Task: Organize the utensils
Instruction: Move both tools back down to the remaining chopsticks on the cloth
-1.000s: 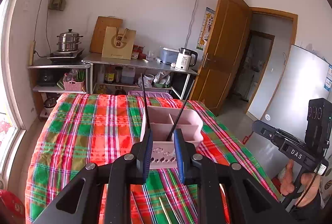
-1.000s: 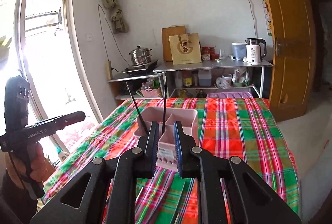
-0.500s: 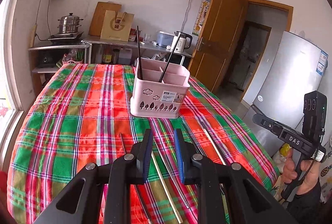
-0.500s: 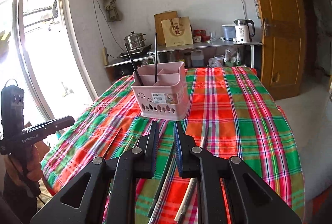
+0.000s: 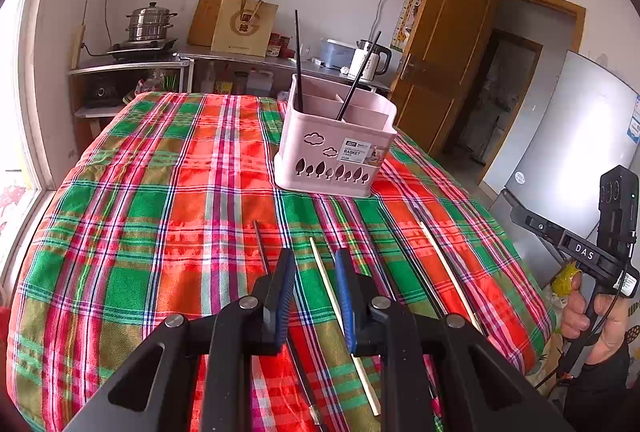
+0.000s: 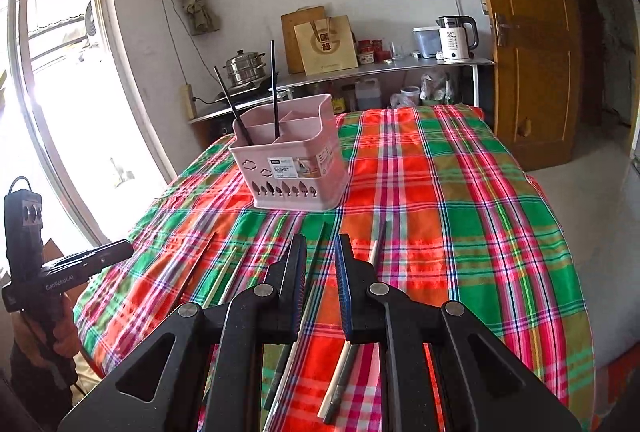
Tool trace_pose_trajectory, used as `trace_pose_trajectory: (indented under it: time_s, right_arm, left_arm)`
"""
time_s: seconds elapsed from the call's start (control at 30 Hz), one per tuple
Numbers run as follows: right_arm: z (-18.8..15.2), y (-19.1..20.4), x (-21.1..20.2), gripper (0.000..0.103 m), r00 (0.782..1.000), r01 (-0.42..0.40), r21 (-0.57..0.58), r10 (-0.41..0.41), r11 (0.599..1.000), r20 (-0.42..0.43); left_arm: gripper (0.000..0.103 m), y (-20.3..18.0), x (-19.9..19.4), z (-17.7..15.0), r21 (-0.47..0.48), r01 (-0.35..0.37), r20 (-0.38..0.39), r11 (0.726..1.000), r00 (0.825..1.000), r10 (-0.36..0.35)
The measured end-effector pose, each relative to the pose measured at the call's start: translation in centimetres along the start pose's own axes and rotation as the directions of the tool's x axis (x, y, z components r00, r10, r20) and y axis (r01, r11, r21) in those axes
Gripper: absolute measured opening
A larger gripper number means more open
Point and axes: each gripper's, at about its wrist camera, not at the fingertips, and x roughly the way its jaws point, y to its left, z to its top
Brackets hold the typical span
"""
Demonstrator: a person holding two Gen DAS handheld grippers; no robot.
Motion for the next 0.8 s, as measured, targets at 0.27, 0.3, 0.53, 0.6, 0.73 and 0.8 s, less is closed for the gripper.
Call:
trace_pose_trajectory:
  time_s: [0.27, 0.3, 0.53, 0.6, 0.73, 0.8]
  right_arm:
    - [-0.5, -1.5, 2.7, 0.015, 0.997, 0.035, 0.024, -0.033, 0.999, -0.063]
    - [-0.6, -1.8, 3.1, 0.015, 0.997, 0.040, 0.027, -0.038, 0.999, -0.072]
    - [-1.3, -3.2, 6.3, 0.015, 0.987, 0.074, 0.045, -0.067, 0.996, -0.146]
    - [-1.3, -3.6, 7.2, 0.015, 0.984, 0.082, 0.050, -0.073, 0.995, -0.164]
    - [-1.2, -4.2, 8.6, 0.015, 0.977, 0.100, 0.044, -0.090, 0.994, -0.192]
    - [-1.2, -4.6, 9.3, 0.015, 0.975, 0.101, 0.048, -0.089, 0.994, -0.202]
  left_arm:
    - [0.020, 1.4, 2.8, -0.5, -0.020, -0.047, -0.082, 0.999, 0.996, 0.045]
    - [0.020, 1.4, 3.2, -0.6, -0.020, -0.046, -0.093, 0.999, 0.995, 0.044]
    - [0.020, -0.1, 5.5, -0.5, 0.005, -0.004, -0.145, 1.000, 0.989, 0.005]
    - [0.020, -0.7, 6.4, -0.4, 0.003, 0.007, -0.169, 1.000, 0.986, -0.007]
    - [0.020, -2.1, 8.1, -0.1, 0.002, 0.042, -0.208, 0.999, 0.977, -0.041]
    - [0.020, -2.7, 8.9, -0.1, -0.001, 0.060, -0.225, 0.998, 0.973, -0.058]
